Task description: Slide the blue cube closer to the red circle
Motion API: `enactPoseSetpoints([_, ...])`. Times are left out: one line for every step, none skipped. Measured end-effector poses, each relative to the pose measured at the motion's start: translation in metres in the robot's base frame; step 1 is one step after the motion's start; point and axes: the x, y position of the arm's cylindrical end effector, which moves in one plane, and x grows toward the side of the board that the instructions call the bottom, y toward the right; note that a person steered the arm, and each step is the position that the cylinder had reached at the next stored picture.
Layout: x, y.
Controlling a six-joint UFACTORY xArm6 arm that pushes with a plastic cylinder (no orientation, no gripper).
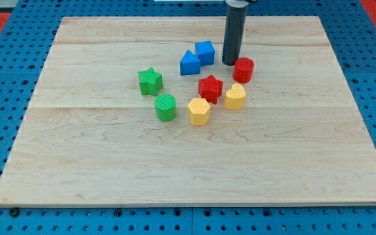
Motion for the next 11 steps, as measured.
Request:
enactPoseSetpoints([0.002,-0.001])
enactPoseSetpoints([-0.048,-0.002])
enactPoseSetpoints([-0.095,-0.047])
enactPoseSetpoints([-0.074,-0.085])
enactPoseSetpoints([-0.051,-0.077])
enactPoseSetpoints([-0.036,-0.055])
enactPoseSetpoints([-0.037,-0.054])
enactPoseSetpoints([-0.036,-0.047])
enactPoseSetpoints([-0.025,-0.03])
enactPoseSetpoints([-0.031,-0.029])
enactPoseSetpoints([-0.042,0.0])
